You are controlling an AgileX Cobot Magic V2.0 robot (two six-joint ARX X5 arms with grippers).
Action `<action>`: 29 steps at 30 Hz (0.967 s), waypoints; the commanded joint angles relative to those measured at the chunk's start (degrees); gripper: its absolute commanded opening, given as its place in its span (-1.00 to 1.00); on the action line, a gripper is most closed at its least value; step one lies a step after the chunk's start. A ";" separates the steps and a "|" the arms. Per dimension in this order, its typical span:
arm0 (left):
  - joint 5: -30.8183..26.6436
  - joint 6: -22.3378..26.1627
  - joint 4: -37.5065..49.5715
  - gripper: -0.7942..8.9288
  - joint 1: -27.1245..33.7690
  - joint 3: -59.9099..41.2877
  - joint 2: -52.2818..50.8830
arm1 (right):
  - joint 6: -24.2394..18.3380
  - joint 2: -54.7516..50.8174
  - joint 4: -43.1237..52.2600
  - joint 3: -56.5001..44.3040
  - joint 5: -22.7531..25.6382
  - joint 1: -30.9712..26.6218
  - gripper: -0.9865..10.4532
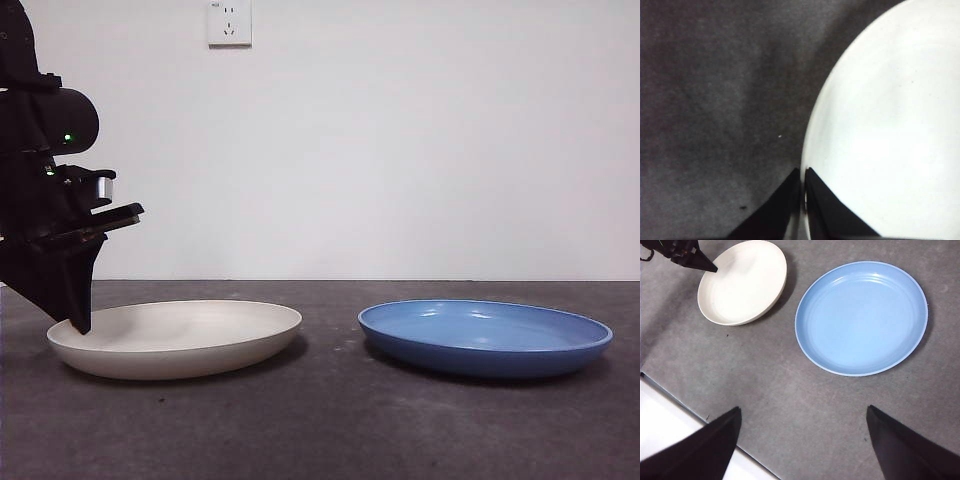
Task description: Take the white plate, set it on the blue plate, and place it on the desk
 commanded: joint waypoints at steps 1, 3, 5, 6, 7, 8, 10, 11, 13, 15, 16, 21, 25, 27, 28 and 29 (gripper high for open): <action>0.02 -0.83 0.09 -0.82 0.24 1.40 1.20 | 0.17 0.44 0.55 1.14 -0.11 0.26 -0.12; 0.52 -1.73 0.11 -0.82 0.35 1.42 0.72 | 0.17 0.44 0.52 1.14 -0.11 0.24 -0.12; 2.60 -2.25 0.17 -0.82 0.42 1.51 -0.35 | 0.17 0.44 0.55 1.14 -0.11 0.24 -0.12; 3.15 -2.34 0.15 -0.82 0.42 1.66 -0.92 | 0.17 0.44 0.55 1.14 -0.11 0.26 -0.12; 3.45 -2.73 0.13 -0.82 0.42 1.86 -1.73 | 0.17 0.44 0.52 1.14 -0.07 0.24 -0.12; 3.76 -3.28 0.15 -0.82 0.42 2.12 -2.60 | 0.17 0.44 0.52 1.14 0.00 0.26 -0.12; 4.79 -3.78 0.15 -0.82 0.15 2.78 -4.42 | 0.20 0.44 0.57 1.14 0.02 0.24 -0.12; 5.18 -3.96 0.11 -0.82 -0.07 3.15 -5.11 | 0.17 0.44 0.57 1.14 0.02 0.24 -0.12; 5.44 -5.11 0.24 -0.82 -0.87 3.87 -6.60 | 0.20 0.44 0.59 1.14 0.02 0.24 -0.12; 5.44 -5.27 0.15 -0.82 -1.95 4.83 -7.37 | 0.20 0.44 0.63 1.14 0.02 0.24 -0.12; 5.44 -5.35 0.11 -0.82 -2.67 5.42 -7.50 | 0.20 0.44 0.68 1.14 0.02 0.24 -0.12; 5.40 -7.69 2.49 -0.82 -7.76 7.06 -7.48 | 0.22 0.44 0.72 1.14 0.04 0.24 -0.12; 5.35 -11.52 7.69 -0.82 -12.39 7.08 -6.99 | 1.20 0.44 1.16 1.14 0.07 0.24 -0.12; 5.38 -13.11 9.64 -0.82 -14.47 7.32 -6.12 | 1.70 0.39 1.57 1.14 0.07 0.24 -0.12; 5.35 -13.70 10.10 -0.82 -15.67 7.85 -5.29 | 1.81 0.39 1.75 1.14 0.07 0.24 -0.12; 5.35 -13.86 10.10 -0.82 -16.46 8.46 -4.46 | 2.08 0.39 1.81 1.14 0.09 0.24 -0.12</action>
